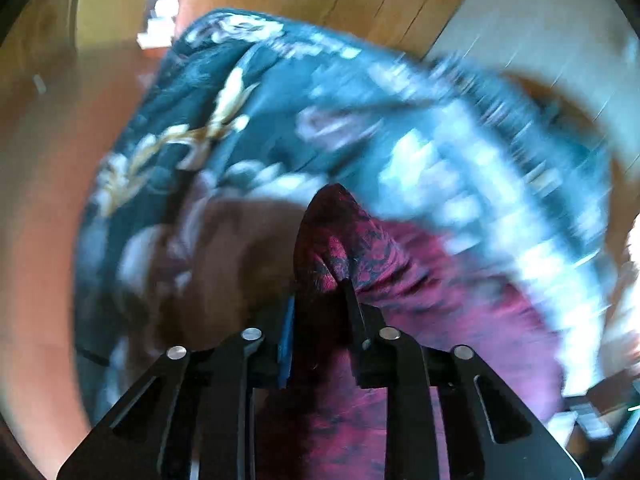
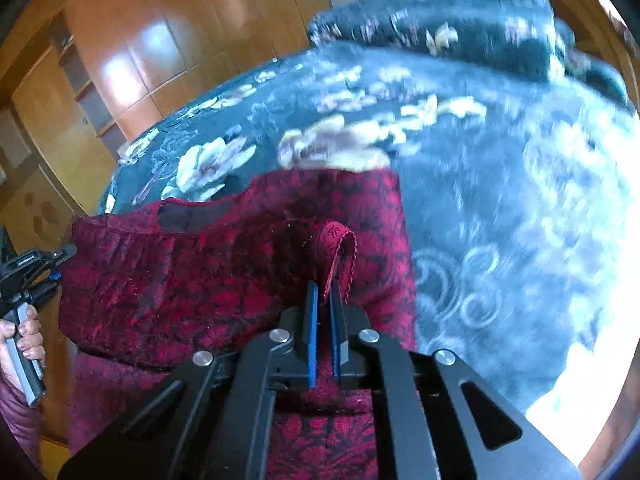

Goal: Fold small clothes

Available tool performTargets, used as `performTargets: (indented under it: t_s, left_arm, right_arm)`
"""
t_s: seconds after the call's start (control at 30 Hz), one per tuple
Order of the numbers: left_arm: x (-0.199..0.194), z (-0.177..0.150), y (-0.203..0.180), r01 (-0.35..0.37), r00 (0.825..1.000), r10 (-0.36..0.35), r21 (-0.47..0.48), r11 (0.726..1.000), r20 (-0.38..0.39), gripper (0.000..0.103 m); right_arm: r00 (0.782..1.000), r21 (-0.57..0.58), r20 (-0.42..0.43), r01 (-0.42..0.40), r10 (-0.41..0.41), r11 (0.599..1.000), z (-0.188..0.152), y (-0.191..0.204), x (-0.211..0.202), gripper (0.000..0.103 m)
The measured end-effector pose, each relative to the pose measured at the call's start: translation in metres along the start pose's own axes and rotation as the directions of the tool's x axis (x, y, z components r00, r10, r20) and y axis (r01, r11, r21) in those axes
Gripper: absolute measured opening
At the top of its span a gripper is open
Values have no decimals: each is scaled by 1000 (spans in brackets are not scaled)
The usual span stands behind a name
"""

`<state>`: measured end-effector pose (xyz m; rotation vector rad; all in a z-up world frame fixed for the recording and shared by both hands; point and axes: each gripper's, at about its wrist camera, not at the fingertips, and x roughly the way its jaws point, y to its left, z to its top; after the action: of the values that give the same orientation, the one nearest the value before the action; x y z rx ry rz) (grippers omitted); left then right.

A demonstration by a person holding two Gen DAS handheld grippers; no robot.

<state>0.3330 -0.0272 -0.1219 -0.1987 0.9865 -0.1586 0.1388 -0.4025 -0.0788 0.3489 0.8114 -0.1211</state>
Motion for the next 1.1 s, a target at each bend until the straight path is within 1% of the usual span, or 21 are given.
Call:
performTargets:
  t_s: [0.03,0.07,0.1,0.13,0.17,0.2,0.27,0.33,0.37,0.4,0.43,0.5,0.53,0.6,0.67,0.73,0.8,0.83,0.9,1.03,1.1]
  left_arm:
    - [9,-3,-5,-43,999,43,28,999,-15,33]
    - [13,-5,-7,-74,997,75,37,997,-9,37]
    - [11,-5,-7,-106,994,106,35,994,6,44]
    - [6,-4,-6,-115,993,115,20,993,12,51]
    - [0,-3,-3,-122,992,122,-1,993,20,53]
    - [-13,-3,3,-128,990,129,-30,991,47,55]
    - [-39,-7,4,-140,982,143,-29,990,121,55]
    - [-60,-12,-3,-119,976,117,1,993,186,55]
    - [-74,-17,-7,-86,971,77,31,996,227,55]
    - [-79,-18,-14,-70,968,53,61,996,245,55]
    - [-84,-22,-21,-57,966,29,101,993,258,55]
    - [-85,-25,-34,-29,968,-13,165,986,249,55]
    - [-81,-25,-40,-15,972,-29,184,983,234,55]
    - [-66,-21,-50,3,980,-44,208,978,194,55]
    - [-48,-20,-53,13,989,-42,197,980,144,55]
    - [-25,-18,-48,13,996,-28,163,987,88,55]
    - [-10,-21,-44,17,998,-25,159,987,52,55]
    - [-5,-24,-43,15,999,-23,166,986,48,55]
    - [1,-31,-44,-7,998,-7,203,979,67,55]
    - [9,-36,-40,3,996,-19,188,982,83,55]
    - [8,-38,-42,-16,996,-3,199,980,95,55]
  right_arm:
    - [999,-29,-5,43,-43,999,-1,3,3,4]
    - [997,-41,-33,67,-69,997,-4,3,11,4]
    - [995,-40,-65,79,-82,996,-7,2,21,4]
    - [991,-38,-88,93,-96,995,-13,0,32,5]
    - [991,-43,-90,99,-103,994,-15,-1,37,5]
    - [991,-42,-85,102,-106,994,-16,-2,38,6]
    - [993,-13,-88,81,-82,997,-14,-5,35,8]
    - [993,12,-93,69,-68,998,-12,-13,31,18]
    - [994,19,-90,65,-63,998,-10,-15,27,24]
    - [995,23,-83,63,-61,998,-8,-17,23,31]
    - [995,20,-61,76,-74,997,-6,-18,12,35]
    - [997,18,-19,81,-80,997,-3,-14,-3,37]
    - [998,18,9,67,-67,998,-1,-10,-13,37]
    - [999,5,32,33,-34,999,4,-1,-20,37]
    - [1000,-19,29,4,-4,1000,11,13,-16,37]
    - [1000,-38,5,-15,15,999,15,25,-2,37]
    - [999,-47,-35,-5,3,999,16,29,18,38]
    - [998,-38,-69,10,-13,999,15,26,34,38]
    - [996,-34,-90,21,-24,999,11,20,51,39]
    - [999,-80,-38,22,-25,997,-1,20,63,40]
    - [1000,-99,-12,27,-28,995,-6,21,64,40]
